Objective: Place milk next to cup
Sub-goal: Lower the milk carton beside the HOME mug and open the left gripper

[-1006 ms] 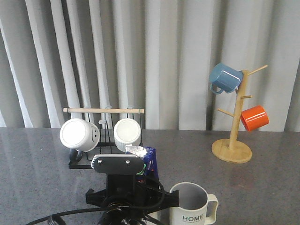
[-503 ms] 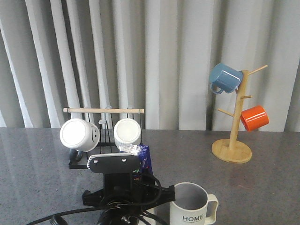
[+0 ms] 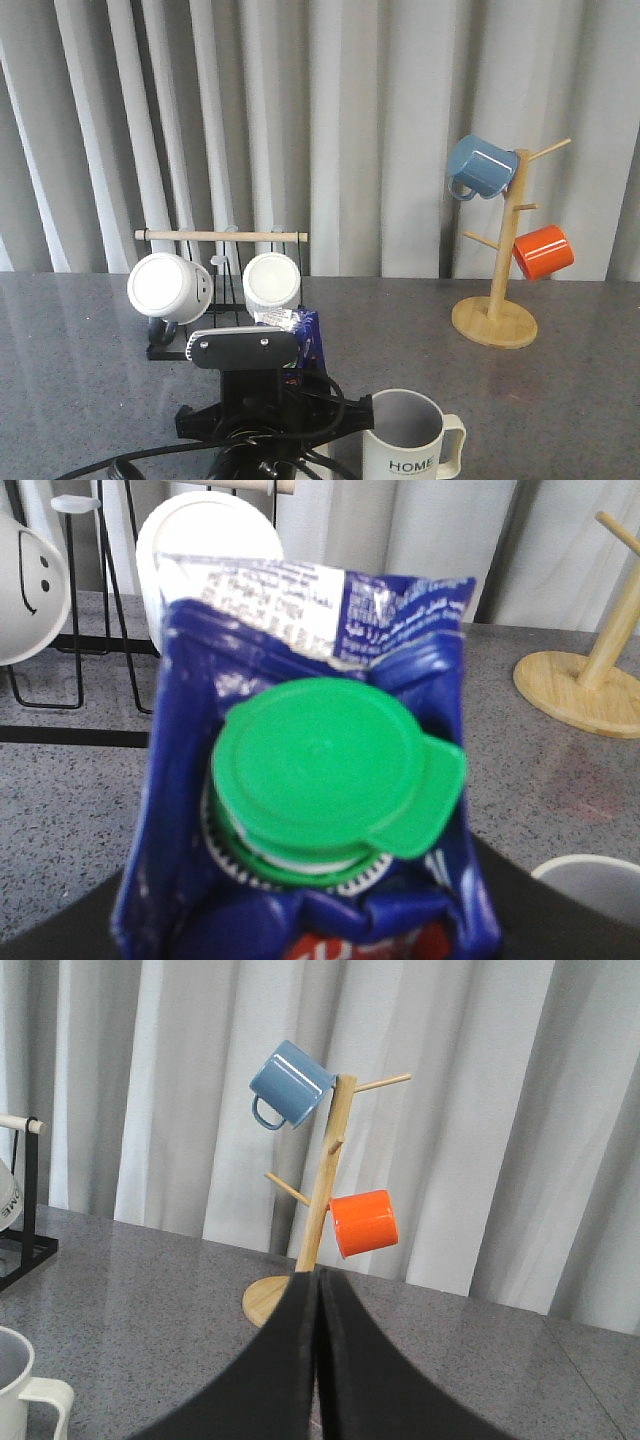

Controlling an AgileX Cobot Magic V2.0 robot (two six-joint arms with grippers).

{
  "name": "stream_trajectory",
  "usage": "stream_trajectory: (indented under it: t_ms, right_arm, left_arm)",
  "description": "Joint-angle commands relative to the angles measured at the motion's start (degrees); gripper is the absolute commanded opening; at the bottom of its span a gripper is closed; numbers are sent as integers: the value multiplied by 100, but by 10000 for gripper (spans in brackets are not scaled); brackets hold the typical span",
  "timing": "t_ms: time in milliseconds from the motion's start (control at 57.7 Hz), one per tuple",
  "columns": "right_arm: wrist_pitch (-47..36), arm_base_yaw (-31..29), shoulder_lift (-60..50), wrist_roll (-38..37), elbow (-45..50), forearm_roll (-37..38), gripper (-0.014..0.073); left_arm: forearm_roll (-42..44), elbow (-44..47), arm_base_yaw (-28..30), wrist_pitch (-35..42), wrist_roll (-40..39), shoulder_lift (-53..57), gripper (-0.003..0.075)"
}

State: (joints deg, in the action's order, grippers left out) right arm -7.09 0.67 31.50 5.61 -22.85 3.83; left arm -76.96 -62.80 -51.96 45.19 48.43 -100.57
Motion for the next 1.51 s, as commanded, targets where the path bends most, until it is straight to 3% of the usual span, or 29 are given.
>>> stream_trajectory:
  t_ms: [0, 416, 589, 797, 1040, 1214, 1491]
  right_arm:
    - [-376, -30, 13, 24, -180, 30, -8]
    - [-376, -30, 13, 24, -180, 30, -8]
    - [-376, -30, 13, 24, -180, 30, -8]
    - [-376, -30, 13, 24, -180, 30, -8]
    - [-384, -30, 13, 24, -180, 30, -8]
    - [-384, -30, 13, 24, -180, 30, -8]
    - [-384, -30, 13, 24, -180, 30, -8]
  left_arm:
    - [64, -159, -18, 149, -2, 198, 83]
    - [106, -159, -18, 69, -2, 198, 86]
    - [268, -159, -18, 37, -2, 205, 142]
    - [263, -159, -18, 130, -2, 205, 358]
    - [303, -159, -18, 346, -2, 205, 731]
    - [523, -159, -18, 373, -2, 210, 722]
    - [566, -159, -18, 354, -17, 210, 636]
